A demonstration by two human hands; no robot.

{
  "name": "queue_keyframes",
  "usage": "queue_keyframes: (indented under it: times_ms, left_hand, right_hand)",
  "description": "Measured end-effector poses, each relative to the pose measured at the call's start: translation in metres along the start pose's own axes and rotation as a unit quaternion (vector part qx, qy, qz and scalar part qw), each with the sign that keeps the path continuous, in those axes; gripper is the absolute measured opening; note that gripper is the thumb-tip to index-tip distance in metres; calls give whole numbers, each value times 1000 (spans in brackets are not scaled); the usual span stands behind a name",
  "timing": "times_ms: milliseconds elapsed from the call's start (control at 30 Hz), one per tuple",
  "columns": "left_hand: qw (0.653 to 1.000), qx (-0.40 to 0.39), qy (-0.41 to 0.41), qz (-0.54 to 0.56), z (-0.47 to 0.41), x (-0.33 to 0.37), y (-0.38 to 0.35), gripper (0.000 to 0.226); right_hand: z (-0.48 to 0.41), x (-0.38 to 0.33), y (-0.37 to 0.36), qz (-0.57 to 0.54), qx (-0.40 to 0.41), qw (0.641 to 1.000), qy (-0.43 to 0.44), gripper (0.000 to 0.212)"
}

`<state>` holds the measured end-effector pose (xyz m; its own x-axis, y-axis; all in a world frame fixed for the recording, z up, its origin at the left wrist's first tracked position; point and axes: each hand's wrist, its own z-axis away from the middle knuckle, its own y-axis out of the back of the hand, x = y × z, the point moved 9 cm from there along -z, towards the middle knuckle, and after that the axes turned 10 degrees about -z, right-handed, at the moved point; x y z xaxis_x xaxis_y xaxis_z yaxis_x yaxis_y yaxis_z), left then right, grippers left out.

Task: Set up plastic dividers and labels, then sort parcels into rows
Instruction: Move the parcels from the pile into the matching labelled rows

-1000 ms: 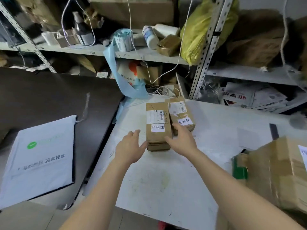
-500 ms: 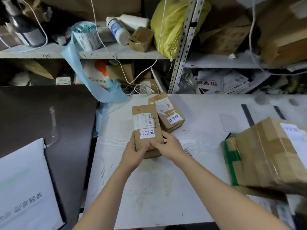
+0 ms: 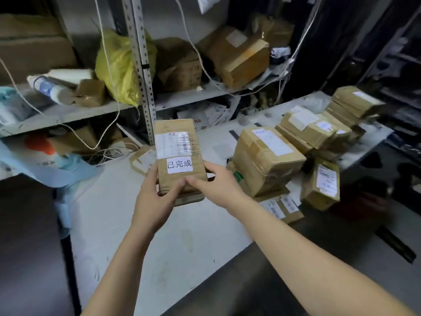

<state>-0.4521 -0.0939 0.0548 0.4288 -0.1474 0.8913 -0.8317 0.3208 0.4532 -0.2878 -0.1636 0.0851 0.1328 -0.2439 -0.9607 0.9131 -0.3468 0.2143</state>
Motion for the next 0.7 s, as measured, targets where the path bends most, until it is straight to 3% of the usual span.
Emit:
queue_keyframes:
  times_ms: [233,567,700]
  left_hand:
    - [996,-39,-79,-13,34,124,-78,56]
    - [991,-46,-121,-38,122,254,-243,51]
    - [990,-55,-115,-53,133,284,-311,71]
  right_hand:
    - [69,-23,140,13,97,994,54,33]
    - [159,12,350,-6,133,986,99,37]
    - [170,36,423,-8,149,983,102,38]
